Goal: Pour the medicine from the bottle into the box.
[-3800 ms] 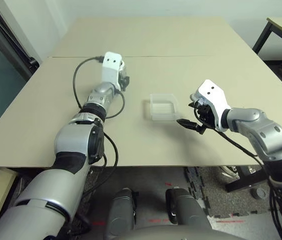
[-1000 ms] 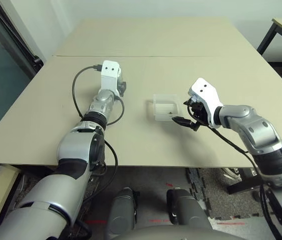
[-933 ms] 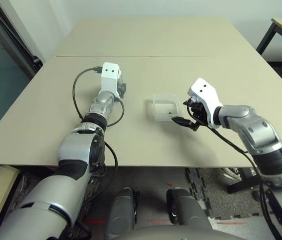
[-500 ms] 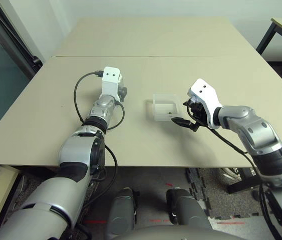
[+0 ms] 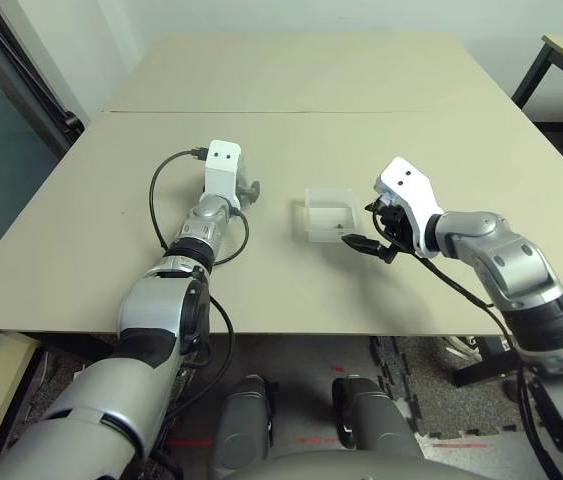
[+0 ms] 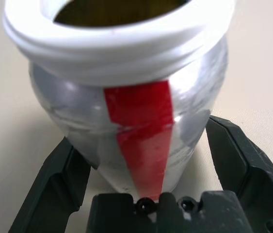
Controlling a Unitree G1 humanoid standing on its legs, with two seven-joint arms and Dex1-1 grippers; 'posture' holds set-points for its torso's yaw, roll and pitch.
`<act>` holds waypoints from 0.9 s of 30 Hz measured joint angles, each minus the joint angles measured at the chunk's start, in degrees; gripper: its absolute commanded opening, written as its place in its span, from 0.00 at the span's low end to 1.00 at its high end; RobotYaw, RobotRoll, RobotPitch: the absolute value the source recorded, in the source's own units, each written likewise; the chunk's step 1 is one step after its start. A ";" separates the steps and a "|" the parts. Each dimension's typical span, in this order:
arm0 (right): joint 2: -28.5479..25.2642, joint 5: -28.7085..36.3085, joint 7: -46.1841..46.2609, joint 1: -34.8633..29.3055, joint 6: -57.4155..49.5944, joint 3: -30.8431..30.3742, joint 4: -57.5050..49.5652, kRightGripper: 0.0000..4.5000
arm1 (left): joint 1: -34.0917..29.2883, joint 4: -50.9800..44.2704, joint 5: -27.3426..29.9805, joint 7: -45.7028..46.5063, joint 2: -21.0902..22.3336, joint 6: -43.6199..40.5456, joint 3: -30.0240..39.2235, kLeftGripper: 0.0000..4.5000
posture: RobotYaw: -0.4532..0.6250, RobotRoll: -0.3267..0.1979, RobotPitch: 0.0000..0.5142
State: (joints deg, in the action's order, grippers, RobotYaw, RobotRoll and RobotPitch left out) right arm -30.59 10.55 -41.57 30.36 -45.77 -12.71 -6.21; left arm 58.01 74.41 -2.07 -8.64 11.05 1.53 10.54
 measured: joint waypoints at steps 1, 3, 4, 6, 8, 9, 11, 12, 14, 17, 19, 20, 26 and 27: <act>0.02 0.00 0.00 0.00 0.00 0.00 0.00 1.00 | -0.08 -0.07 0.00 -0.08 -0.05 0.19 -0.01 1.00 | 0.42 0.62 0.19; 0.03 0.00 0.00 0.00 0.01 0.00 0.00 1.00 | -0.43 -0.40 0.01 -0.17 -0.23 0.48 -0.01 1.00 | 0.43 0.62 0.19; 0.03 0.01 0.00 0.00 0.01 0.00 0.00 1.00 | -0.61 -0.64 0.01 -0.24 -0.37 0.57 -0.01 1.00 | 0.43 0.62 0.19; 0.03 0.01 0.02 -0.02 0.01 0.00 0.00 1.00 | -1.14 -1.47 0.03 -0.50 -0.74 0.88 -0.06 1.00 | 0.43 0.62 0.20; 0.03 0.02 0.05 -0.11 0.01 0.00 0.00 1.00 | -1.54 -1.90 0.06 -0.60 -0.82 1.08 -0.12 1.00 | 0.44 0.62 0.20; 0.03 0.02 0.06 -0.17 0.01 0.00 0.00 1.00 | -1.86 -2.14 0.08 -0.61 -0.81 1.20 -0.13 1.00 | 0.44 0.62 0.20; 0.05 0.02 0.12 -0.26 0.01 0.00 0.00 1.00 | -2.63 -2.77 0.12 -0.67 -0.82 1.33 -0.22 1.00 | 0.44 0.62 0.20; 0.09 0.02 0.14 -0.26 0.01 0.00 0.00 1.00 | -2.88 -3.01 0.14 -0.68 -0.82 1.33 -0.28 1.00 | 0.44 0.62 0.21; 0.20 0.03 0.17 -0.26 0.01 0.00 0.00 1.00 | -3.38 -3.93 0.22 -0.70 -0.81 1.38 -0.32 1.00 | 0.45 0.62 0.21; 0.27 0.03 0.17 -0.26 0.01 0.00 0.00 1.00 | -4.25 -5.02 0.55 -0.70 -0.78 1.49 -0.31 1.00 | 0.45 0.62 0.21; 0.27 0.03 0.17 -0.26 0.01 0.00 0.00 1.00 | -4.99 -5.97 0.95 -0.68 -0.70 1.50 -0.28 1.00 | 0.46 0.62 0.21; 0.27 0.04 0.16 -0.26 0.01 -0.02 0.00 1.00 | -5.18 -6.30 1.17 -0.68 -0.64 1.50 -0.28 1.00 | 0.46 0.62 0.21; 0.26 0.03 0.02 -0.30 0.01 -0.04 0.00 1.00 | -7.55 -10.93 2.72 -0.69 -0.25 1.10 -0.26 1.00 | 0.47 0.62 0.22; 0.27 0.04 -0.01 -0.30 0.01 -0.05 0.00 1.00 | -8.01 -12.03 2.93 -0.70 -0.27 0.83 -0.28 1.00 | 0.47 0.62 0.22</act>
State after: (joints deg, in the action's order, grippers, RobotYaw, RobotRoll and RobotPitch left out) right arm -30.33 10.60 -41.58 30.06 -45.75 -12.76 -6.21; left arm 50.00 62.39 0.87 -9.34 10.78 2.36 10.26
